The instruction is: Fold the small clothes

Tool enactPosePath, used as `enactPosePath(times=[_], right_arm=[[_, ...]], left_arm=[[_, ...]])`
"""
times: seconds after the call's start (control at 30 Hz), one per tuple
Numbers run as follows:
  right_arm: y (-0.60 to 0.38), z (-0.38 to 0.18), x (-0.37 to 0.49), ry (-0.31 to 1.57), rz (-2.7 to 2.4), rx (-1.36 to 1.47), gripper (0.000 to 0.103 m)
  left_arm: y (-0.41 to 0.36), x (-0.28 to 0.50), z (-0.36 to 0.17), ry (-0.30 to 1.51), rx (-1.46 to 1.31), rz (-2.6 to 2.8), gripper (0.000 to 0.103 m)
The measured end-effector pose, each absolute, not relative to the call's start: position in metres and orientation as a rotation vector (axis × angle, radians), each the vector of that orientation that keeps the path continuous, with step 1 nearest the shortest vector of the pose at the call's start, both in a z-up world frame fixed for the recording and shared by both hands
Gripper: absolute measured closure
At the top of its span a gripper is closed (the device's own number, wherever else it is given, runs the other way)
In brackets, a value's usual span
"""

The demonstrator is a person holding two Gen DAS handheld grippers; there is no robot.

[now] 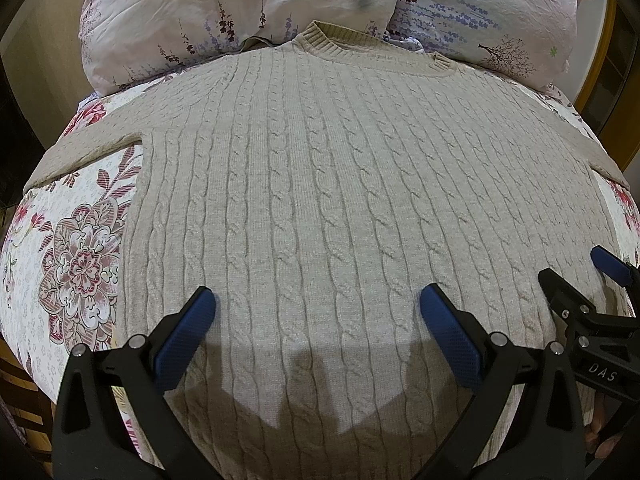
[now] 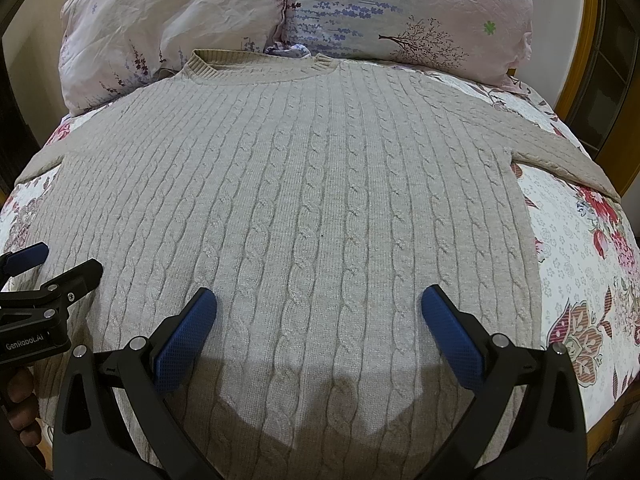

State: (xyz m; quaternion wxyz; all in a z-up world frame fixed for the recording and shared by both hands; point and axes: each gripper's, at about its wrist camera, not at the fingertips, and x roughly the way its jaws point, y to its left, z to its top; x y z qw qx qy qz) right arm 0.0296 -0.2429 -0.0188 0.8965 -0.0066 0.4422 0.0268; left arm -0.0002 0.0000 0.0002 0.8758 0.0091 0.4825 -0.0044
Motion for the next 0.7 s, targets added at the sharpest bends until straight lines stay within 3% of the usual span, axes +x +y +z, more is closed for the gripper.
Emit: enactPosePath(times=[0.6, 0.7], right_arm=[[-0.241, -0.024, 0.033, 0.975, 0.090, -0.026, 0.001], [-0.274, -0.006, 0.038, 0.945, 0.106, 0.077, 0.002]], left_arm=[[0.000, 0.003, 0.002, 1.012, 0.025, -0.019, 0.002], [0.002, 0.003, 0.002, 1.022, 0.029, -0.044, 0.002]])
